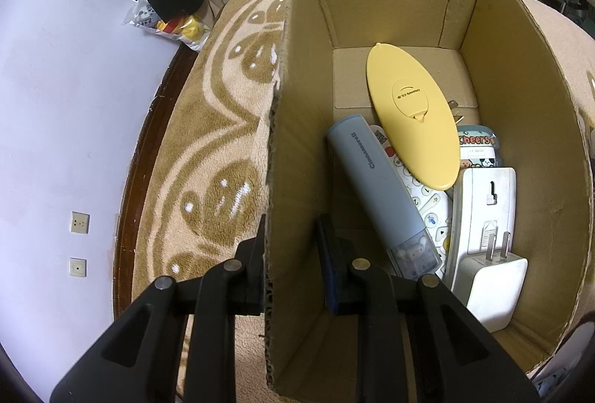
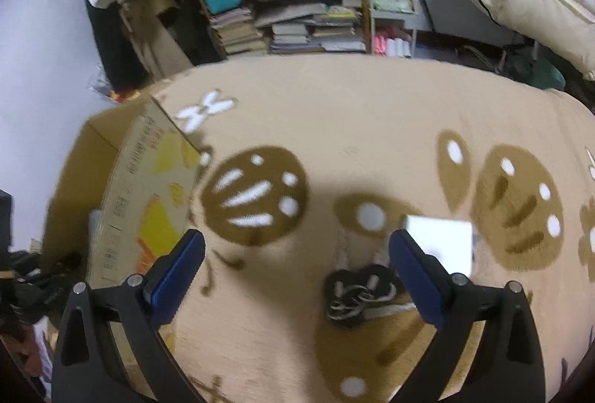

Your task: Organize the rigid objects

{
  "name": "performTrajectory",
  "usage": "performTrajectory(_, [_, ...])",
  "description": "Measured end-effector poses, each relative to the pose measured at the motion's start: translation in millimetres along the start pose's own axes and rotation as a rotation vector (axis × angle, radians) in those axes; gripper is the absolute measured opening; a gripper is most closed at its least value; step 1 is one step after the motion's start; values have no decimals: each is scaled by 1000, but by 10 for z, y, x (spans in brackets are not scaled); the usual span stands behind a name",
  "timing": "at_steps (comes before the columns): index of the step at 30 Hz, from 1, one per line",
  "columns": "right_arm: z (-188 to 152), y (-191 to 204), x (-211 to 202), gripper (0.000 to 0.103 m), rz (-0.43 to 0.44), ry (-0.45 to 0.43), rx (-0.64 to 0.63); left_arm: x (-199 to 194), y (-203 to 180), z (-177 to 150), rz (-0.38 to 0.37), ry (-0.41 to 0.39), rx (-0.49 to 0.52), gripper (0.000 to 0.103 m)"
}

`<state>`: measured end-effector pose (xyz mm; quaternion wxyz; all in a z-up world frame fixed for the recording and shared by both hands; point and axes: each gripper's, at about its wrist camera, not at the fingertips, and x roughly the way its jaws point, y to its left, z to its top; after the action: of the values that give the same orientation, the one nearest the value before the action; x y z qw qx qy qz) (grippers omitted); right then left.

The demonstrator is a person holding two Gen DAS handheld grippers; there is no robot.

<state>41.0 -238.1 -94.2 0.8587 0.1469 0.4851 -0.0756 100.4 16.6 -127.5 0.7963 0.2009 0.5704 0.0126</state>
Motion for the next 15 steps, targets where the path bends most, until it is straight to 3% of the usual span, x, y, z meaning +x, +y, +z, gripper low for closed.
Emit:
performTrajectory(12, [-227, -253, 251, 103, -42, 124, 54, 0, -6, -1, -4, 1, -2, 23])
performTrajectory(15, [-275, -300, 334, 99, -50, 156, 64, -4, -8, -2, -4, 1, -1, 23])
